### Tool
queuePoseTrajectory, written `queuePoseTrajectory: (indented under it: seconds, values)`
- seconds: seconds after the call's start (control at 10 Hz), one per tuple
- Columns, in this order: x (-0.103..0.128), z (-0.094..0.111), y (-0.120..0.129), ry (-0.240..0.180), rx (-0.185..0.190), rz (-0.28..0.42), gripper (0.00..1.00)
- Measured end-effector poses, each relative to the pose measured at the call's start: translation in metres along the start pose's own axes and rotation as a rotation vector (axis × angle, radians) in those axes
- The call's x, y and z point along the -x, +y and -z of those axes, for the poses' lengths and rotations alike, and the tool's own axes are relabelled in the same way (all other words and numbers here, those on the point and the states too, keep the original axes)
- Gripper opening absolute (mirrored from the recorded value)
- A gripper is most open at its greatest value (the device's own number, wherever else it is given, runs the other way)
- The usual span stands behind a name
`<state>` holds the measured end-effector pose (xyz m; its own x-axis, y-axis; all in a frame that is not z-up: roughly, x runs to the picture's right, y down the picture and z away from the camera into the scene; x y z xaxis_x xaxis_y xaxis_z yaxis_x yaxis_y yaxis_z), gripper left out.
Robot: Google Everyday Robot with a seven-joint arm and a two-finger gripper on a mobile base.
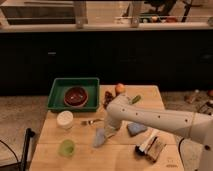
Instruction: Wipe table surface with towel
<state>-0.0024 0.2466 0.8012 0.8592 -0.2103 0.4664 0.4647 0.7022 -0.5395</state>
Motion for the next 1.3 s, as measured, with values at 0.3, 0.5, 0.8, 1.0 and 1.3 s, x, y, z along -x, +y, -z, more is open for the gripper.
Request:
queuePoseTrajectory:
  seconds: [0.3,0.5,0.8,1.0,1.3]
  values:
    - [0.046,-0.014,0.016,-0.029,0.05,0.107,0.01]
    - [0.059,-0.016,0.037,-0.039,0.061,0.142,0.01]
    - [0.04,-0.006,0.065,-0.035,0.049,0.121,0.01]
    - [0.009,0.004,0.081,-0.015,0.03,0.06,0.01]
    - [-0.018,0.014,0.056,0.064,0.006,-0.005,0.01]
